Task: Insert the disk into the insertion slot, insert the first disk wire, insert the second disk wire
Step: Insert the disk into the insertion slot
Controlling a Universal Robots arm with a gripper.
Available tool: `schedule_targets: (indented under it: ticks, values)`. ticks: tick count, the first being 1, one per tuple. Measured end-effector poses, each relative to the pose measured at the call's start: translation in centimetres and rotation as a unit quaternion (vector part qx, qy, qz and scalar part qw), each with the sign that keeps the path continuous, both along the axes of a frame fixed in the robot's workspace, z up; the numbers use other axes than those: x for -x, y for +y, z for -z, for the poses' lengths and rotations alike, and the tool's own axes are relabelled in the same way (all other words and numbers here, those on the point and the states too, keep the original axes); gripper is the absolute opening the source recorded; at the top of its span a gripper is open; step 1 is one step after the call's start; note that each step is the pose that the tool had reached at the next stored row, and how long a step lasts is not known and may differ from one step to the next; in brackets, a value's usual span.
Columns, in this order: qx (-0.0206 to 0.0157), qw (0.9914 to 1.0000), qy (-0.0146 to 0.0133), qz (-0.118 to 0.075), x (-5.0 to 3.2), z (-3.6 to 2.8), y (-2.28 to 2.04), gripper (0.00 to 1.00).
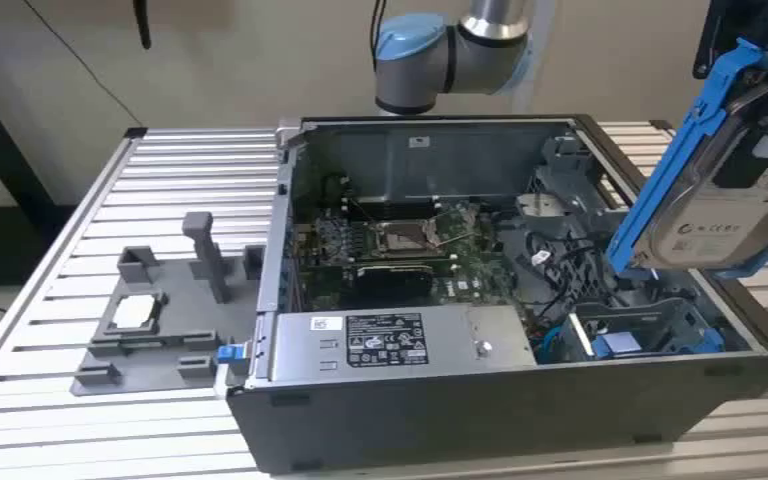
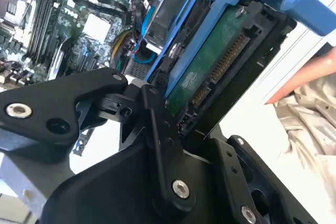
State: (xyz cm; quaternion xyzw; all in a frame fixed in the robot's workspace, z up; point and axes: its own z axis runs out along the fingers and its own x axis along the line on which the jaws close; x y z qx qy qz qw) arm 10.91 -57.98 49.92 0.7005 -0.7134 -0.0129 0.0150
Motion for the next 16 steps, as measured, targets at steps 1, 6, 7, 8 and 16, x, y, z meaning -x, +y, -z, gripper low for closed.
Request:
schedule_targets:
  ticks: [1,6,7,8,16]
  values:
    - [0.0000,1.00000,0.0000,0.000,0.00,0.00,0.00,0.32]
    - [0.0000,1.00000,0.0000,0.000,0.00,0.00,0.00,0.32]
    - [0.0000,1.00000,0.0000,0.000,0.00,0.00,0.00,0.32]
    - [0.0000,1.00000,0.0000,0.000,0.00,0.00,0.00,0.32]
    - [-0.0020,0.99999,-0.0051,0.000,0.00,0.37,-0.01,0.32]
